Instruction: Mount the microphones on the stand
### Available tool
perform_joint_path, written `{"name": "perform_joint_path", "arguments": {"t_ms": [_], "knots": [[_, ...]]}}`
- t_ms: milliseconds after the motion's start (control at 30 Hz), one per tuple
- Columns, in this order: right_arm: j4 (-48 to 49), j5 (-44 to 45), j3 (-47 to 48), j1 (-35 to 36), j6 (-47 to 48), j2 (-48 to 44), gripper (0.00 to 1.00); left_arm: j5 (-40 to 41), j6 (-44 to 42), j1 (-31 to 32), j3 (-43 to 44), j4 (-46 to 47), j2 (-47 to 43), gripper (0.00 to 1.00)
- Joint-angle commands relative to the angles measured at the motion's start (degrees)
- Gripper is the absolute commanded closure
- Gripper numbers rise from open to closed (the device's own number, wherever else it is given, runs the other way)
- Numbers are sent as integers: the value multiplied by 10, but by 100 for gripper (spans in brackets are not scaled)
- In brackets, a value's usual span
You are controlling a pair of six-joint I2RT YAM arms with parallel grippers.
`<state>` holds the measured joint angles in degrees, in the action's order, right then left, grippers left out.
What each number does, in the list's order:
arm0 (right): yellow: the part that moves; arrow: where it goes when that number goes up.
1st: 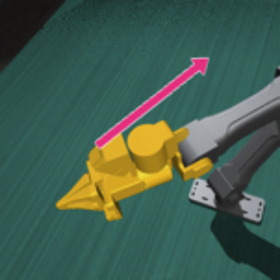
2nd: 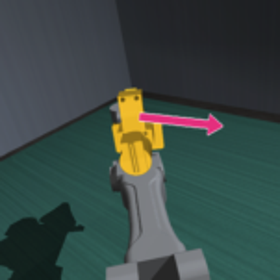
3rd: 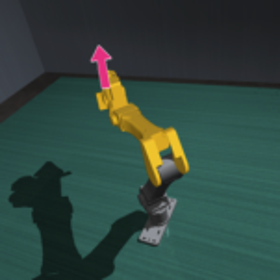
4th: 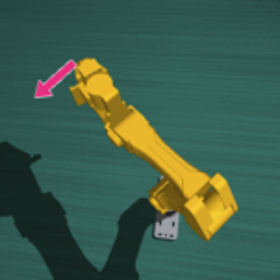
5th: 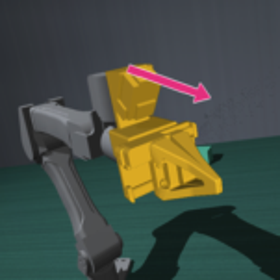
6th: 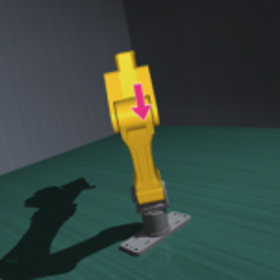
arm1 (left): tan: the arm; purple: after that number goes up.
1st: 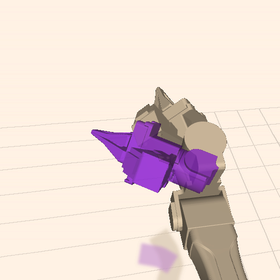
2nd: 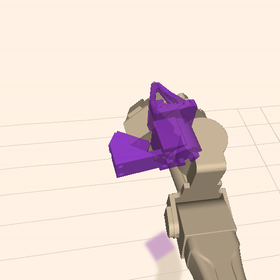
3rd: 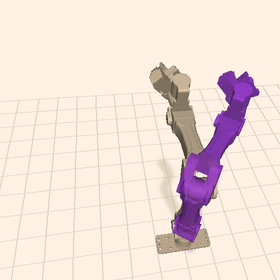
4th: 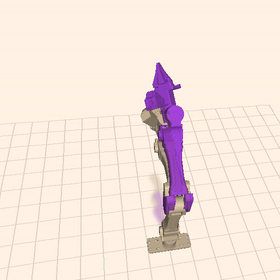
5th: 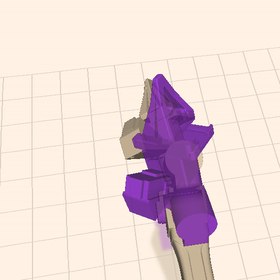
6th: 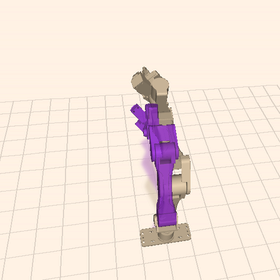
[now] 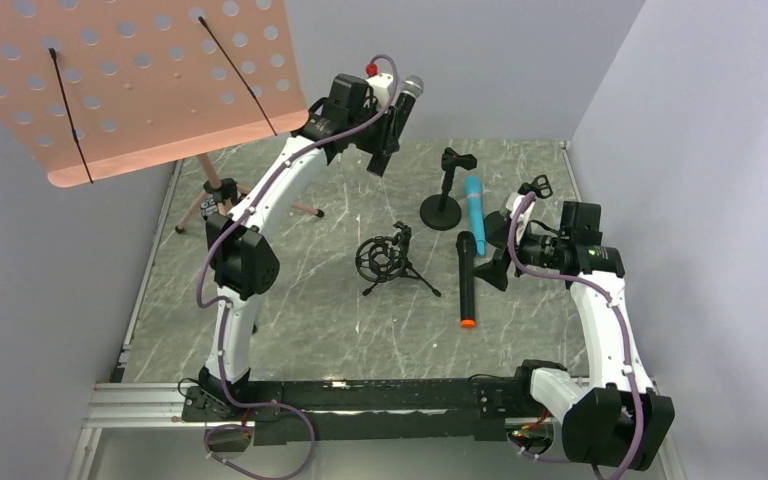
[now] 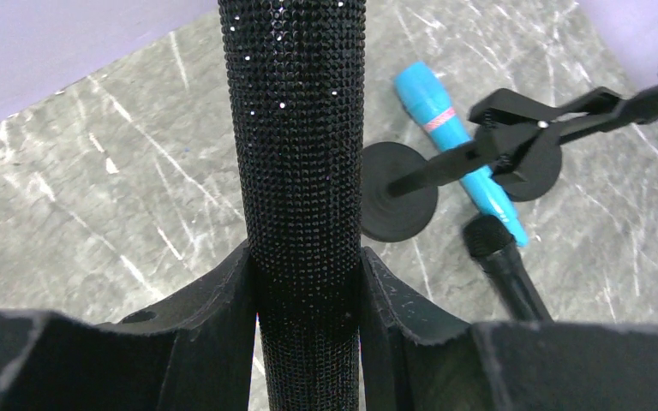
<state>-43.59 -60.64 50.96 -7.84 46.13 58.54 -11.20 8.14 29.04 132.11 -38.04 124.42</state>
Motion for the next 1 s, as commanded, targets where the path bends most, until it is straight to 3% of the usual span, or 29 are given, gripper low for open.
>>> {"name": "perform_joint_path", "arguments": {"t_ms": [0, 733, 967], "knots": [[-2, -36, 27, -8, 18, 0, 2, -52, -11, 18, 11, 44, -71, 100], [-22, -58, 38, -62, 32, -3, 2, -162, 7, 90, -44, 92, -128, 100], [-66, -89, 82, -70, 48, 4, 2, -156, 0, 101, -196, 155, -266, 100]]}}
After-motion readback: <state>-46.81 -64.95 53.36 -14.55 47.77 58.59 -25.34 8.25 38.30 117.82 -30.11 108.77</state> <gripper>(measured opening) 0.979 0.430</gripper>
